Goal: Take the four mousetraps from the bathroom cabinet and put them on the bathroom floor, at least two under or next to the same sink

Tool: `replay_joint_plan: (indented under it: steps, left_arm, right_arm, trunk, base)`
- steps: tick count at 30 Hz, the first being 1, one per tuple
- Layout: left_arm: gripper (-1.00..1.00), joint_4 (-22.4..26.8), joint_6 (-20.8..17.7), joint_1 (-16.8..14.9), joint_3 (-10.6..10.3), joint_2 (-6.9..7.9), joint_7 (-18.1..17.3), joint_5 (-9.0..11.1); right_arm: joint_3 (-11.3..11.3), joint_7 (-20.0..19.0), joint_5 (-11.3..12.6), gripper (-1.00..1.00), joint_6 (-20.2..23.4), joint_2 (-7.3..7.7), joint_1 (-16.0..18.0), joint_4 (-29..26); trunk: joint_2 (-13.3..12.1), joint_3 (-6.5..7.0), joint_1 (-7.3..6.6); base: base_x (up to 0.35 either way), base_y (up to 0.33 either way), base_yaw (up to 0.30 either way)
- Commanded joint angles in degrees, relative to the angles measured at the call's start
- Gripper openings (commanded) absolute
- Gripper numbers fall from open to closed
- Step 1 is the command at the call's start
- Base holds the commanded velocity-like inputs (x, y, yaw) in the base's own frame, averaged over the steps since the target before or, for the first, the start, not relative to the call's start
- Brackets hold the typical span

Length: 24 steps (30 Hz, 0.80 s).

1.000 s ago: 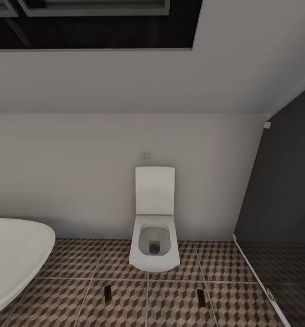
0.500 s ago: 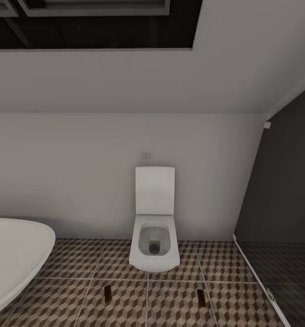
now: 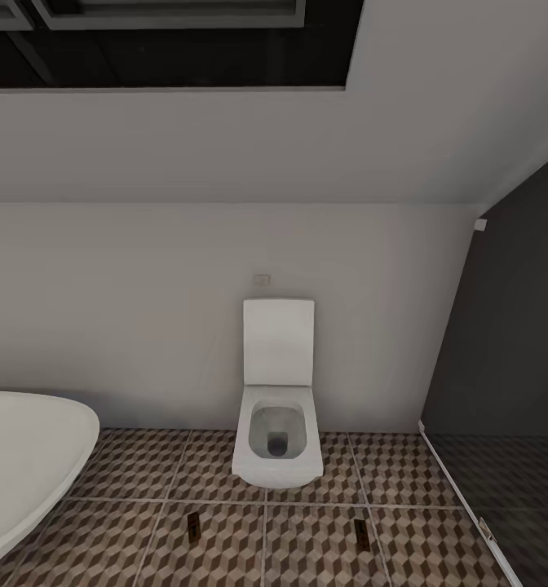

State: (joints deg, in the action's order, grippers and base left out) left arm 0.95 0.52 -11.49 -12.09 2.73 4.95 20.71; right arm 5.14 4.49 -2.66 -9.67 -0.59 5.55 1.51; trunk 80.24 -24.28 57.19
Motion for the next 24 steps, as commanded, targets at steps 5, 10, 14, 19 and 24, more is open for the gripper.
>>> replay_joint_plan:
  steps: [5, 10, 14, 19, 24]
  left_arm:
    - [1.0, 0.02, 0.04, -0.02, -0.55, 0.05, 0.15, 0.47]
    - [1.0, 0.03, 0.05, -0.02, -0.56, 0.07, 0.15, 0.47]
    - [1.0, 0.02, 0.04, -0.02, -0.57, 0.08, 0.15, 0.47]
    - [1.0, 0.02, 0.03, -0.02, -0.57, 0.04, 0.15, 0.46]
    - [1.0, 0.02, 0.06, -0.02, -0.55, 0.01, 0.15, 0.46]
  right_arm:
    - [0.5, 0.17, -0.23, 1.0, -0.35, -0.09, 0.07, 0.16]
    - [0.46, 0.17, -0.28, 1.0, -0.35, -0.11, 0.07, 0.16]
    - [0.53, 0.17, -0.21, 1.0, -0.35, -0.15, 0.07, 0.16]
    - [0.53, 0.17, -0.25, 1.0, -0.35, -0.15, 0.07, 0.16]
    - [0.56, 0.17, -0.21, 1.0, -0.36, -0.18, 0.07, 0.16]
  trunk:
    - [0.03, -0.06, 0.0]
    - [0.03, -0.06, 0.0]
    - [0.03, -0.06, 0.0]
    - [0.03, -0.06, 0.0]
    - [0.03, -0.06, 0.0]
  base:
    - [0.0, 0.0, 0.0]
    - [0.0, 0.0, 0.0]
    - [0.0, 0.0, 0.0]
    - [0.0, 0.0, 0.0]
    - [0.0, 0.0, 0.0]
